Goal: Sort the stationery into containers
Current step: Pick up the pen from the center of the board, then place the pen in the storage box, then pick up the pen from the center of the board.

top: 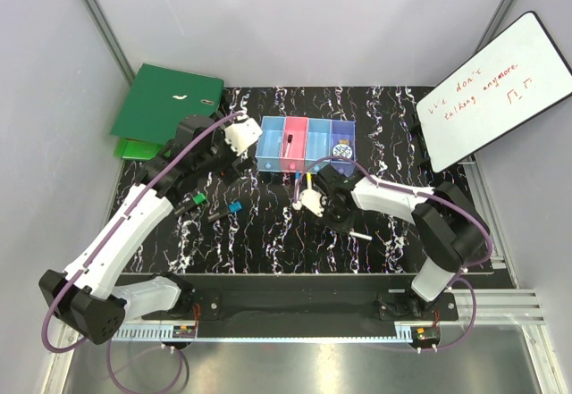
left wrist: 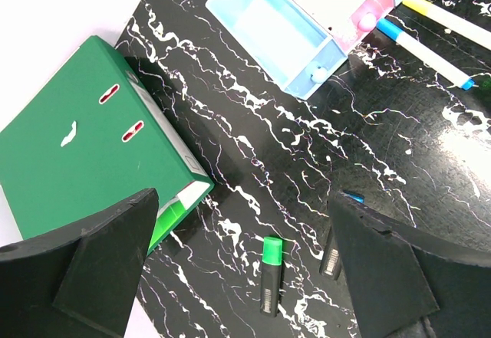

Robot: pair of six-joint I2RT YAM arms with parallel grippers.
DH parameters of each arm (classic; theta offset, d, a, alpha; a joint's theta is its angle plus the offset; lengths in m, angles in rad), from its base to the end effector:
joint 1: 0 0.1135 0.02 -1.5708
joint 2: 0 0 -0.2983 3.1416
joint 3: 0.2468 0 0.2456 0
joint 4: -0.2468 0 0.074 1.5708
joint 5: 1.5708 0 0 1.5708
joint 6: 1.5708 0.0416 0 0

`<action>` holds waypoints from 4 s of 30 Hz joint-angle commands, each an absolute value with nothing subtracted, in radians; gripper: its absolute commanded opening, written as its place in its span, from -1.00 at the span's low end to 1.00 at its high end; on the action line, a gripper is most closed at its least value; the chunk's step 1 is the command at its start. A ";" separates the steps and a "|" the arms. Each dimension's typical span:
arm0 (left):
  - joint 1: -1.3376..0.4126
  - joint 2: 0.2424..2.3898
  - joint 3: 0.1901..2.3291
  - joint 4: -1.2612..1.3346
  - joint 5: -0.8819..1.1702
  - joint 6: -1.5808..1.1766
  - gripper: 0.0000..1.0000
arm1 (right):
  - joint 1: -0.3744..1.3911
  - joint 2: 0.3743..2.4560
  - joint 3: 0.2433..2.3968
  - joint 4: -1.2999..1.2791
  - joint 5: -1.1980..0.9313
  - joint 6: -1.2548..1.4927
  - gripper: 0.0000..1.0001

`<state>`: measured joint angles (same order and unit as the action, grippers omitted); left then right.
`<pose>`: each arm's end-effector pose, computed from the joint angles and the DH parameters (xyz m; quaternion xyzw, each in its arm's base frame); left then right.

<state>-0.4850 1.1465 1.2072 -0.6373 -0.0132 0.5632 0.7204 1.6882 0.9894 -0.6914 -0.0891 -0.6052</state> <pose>0.2021 -0.1059 0.3967 0.4371 0.7625 0.0244 0.4763 0.2205 0.1985 0.1889 -0.6154 0.7818 0.0495 0.0874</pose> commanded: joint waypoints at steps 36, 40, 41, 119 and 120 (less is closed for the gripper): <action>-0.479 1.060 1.172 -0.595 0.031 0.541 0.98 | 0.551 2.340 2.406 -0.735 -0.136 0.147 -1.00; -0.477 1.046 1.146 -0.586 0.025 0.560 0.98 | 0.531 2.443 2.528 -0.733 -0.130 0.176 -1.00; -0.477 1.046 1.141 -0.586 0.023 0.563 0.98 | 0.531 2.454 2.537 -0.727 -0.129 0.176 -1.00; -0.456 1.465 0.765 -0.330 -0.038 0.545 0.98 | 0.488 1.625 1.994 -0.798 0.163 -0.397 0.41; -0.454 1.471 0.770 -0.350 -0.035 0.546 0.98 | 0.488 1.623 1.993 -0.799 0.164 -0.397 0.41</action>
<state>-0.4637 1.4273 0.7277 -0.3790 -0.0601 0.5709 0.4889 1.6714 2.0045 -0.8127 0.1398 -0.3901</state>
